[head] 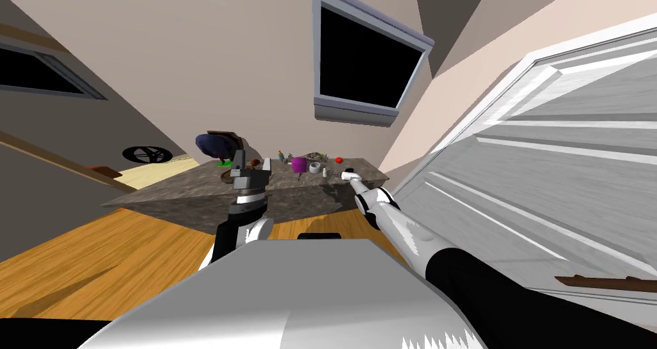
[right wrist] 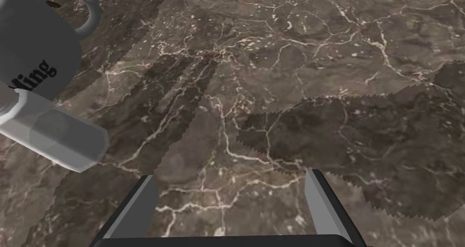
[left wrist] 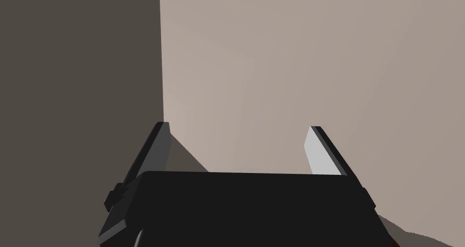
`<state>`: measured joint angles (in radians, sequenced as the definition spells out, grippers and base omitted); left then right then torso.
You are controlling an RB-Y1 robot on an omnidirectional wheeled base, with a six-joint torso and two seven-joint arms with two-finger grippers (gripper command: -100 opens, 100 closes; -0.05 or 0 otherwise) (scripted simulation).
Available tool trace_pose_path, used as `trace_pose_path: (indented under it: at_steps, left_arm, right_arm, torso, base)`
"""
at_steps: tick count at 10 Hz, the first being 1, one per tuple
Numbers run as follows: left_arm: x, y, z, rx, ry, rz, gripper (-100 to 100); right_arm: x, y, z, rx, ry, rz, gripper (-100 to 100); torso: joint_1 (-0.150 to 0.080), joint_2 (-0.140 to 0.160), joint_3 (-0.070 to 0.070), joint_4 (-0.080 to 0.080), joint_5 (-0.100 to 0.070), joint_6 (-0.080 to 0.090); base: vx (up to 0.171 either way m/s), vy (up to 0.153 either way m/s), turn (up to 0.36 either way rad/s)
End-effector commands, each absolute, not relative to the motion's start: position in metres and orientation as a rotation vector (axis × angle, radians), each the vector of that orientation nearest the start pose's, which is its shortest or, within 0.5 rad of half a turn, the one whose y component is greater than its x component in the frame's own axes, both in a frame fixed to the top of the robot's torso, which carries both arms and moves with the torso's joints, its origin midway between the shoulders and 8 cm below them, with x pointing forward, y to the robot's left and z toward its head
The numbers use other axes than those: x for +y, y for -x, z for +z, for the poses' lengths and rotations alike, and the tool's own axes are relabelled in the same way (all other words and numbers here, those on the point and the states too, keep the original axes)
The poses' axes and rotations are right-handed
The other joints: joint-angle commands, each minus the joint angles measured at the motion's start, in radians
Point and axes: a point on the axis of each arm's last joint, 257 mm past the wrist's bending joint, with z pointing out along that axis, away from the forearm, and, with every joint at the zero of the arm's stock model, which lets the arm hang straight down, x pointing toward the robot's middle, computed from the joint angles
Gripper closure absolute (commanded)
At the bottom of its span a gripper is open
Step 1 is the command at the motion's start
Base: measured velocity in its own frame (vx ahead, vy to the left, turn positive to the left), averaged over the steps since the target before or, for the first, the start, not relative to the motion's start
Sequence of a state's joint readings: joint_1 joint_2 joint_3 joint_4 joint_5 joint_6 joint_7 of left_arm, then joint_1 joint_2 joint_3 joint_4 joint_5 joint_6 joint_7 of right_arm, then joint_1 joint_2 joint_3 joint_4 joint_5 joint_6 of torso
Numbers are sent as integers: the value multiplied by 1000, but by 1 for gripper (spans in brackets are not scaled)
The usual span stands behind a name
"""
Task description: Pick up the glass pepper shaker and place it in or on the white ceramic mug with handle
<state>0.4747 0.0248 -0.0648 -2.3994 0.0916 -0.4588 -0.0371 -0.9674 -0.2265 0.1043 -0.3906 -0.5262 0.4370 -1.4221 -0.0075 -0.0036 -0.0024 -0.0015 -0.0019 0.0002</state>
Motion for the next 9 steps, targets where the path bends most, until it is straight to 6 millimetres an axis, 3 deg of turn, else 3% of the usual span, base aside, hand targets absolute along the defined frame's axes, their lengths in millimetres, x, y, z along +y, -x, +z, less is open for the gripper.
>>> trace_pose_path:
  at_steps: [1,9]
  left_arm:
    - [259,-327,76,520,611,-1428,0]
    - [259,-327,76,520,611,-1428,0]
  right_arm:
    - [-192,-685,-304,-161,2735,-1360,-100]
    - [-193,-686,-308,-174,2647,-1559,-100]
  torso:
    - [0,0,0,0,0,0]
    - [2,-1,0,0,0,0]
  base:
    - [-2,-92,114]
    - [-7,-87,145]
